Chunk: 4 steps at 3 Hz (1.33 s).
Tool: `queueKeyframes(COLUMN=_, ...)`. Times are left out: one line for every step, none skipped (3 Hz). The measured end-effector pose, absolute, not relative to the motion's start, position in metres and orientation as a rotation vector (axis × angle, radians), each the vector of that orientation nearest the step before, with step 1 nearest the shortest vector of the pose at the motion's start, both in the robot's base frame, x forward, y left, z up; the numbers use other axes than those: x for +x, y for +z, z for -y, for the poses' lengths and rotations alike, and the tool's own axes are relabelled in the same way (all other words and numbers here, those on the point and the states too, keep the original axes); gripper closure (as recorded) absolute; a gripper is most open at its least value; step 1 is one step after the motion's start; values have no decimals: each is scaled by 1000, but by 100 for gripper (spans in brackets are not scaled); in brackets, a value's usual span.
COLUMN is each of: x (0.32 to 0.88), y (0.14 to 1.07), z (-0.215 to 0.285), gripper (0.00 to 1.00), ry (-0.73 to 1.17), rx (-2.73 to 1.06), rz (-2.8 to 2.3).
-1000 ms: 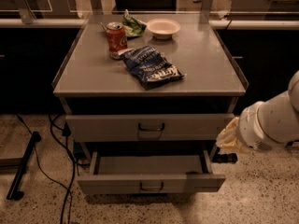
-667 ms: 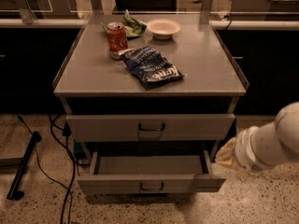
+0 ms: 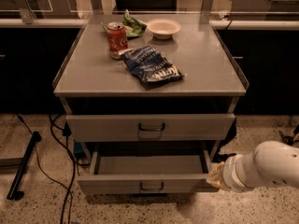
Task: Close middle drawer
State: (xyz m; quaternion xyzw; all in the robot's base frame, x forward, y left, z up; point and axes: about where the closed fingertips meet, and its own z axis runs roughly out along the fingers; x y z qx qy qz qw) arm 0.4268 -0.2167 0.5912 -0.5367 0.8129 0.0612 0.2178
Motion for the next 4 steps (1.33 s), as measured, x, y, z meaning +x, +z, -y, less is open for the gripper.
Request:
queueKeyframes(x=425, y=547, z=216, gripper=100, ry=231, rx=-1463, rz=-2272)
queueKeyframes(x=421, y=502, z=209, gripper=100, ry=311, rx=-1479, rz=-2264)
queueKeyframes(x=413, y=457, z=208, gripper=100, ry=328, rx=-1533, rz=-2293)
queueKeyframes(x=412, y=451, z=207, gripper=100, ry=332, rx=-1548, rz=-2294)
